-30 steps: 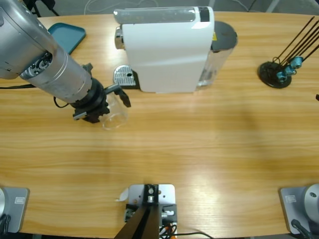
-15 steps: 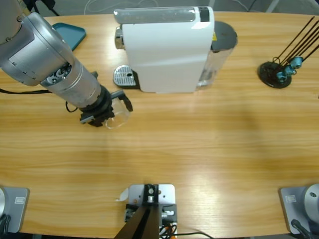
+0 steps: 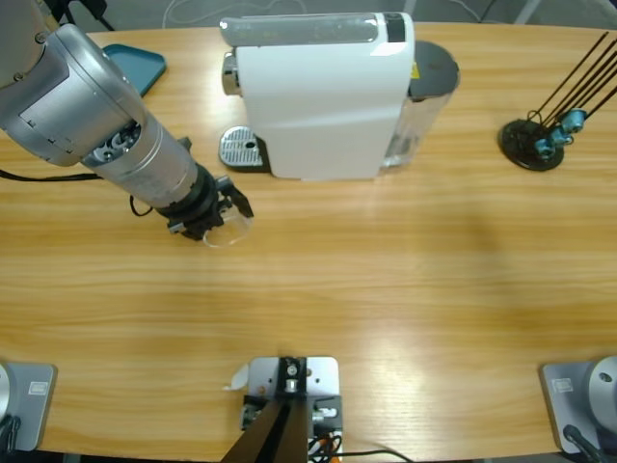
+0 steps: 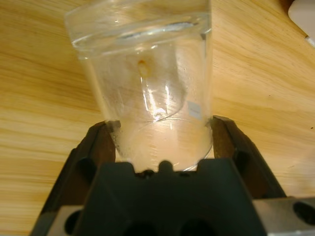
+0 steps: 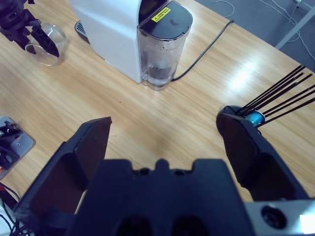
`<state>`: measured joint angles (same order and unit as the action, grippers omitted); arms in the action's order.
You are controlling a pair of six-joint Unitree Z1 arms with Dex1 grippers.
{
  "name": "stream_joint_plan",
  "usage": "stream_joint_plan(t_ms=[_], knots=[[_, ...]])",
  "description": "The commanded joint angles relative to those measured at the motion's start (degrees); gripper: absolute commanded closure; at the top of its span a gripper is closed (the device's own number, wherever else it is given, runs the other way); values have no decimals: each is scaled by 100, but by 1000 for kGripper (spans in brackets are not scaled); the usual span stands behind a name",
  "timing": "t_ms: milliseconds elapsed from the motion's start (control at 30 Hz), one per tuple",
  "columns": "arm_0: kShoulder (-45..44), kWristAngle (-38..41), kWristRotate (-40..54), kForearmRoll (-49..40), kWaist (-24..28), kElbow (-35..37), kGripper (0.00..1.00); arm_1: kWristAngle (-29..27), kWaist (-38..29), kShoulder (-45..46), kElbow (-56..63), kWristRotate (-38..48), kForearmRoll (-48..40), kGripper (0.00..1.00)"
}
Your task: Pour coffee
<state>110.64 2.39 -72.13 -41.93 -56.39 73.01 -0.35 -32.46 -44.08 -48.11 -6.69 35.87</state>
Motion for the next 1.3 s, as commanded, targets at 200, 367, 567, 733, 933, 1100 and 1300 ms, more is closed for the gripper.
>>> stream_joint_plan(t_ms=[200, 367, 567, 733, 933, 1100, 1300], knots=[[-705, 74, -65, 123, 51, -122, 896, -71, -58, 108, 241, 63, -54, 59], [-1357, 672, -200, 517, 581, -395, 897, -71, -58, 141, 250, 63, -62, 59], [-1559, 1129, -274, 1113, 1037, -906, 897, -80, -58, 173, 250, 63, -78, 59], [-1476, 1485, -596, 2036, 1019, -1683, 897, -80, -58, 189, 259, 65, -89, 59], [-1752, 1580, -1028, 2437, 1051, -2228, 897, -80, -58, 198, 267, 72, -97, 59], [-1928, 1893, -1199, 2442, 1418, -2344, 897, -76, -58, 228, 278, 98, -106, 59], [-1888, 2345, -1251, 2461, 1956, -2342, 897, -78, -58, 291, 297, 138, -104, 59]])
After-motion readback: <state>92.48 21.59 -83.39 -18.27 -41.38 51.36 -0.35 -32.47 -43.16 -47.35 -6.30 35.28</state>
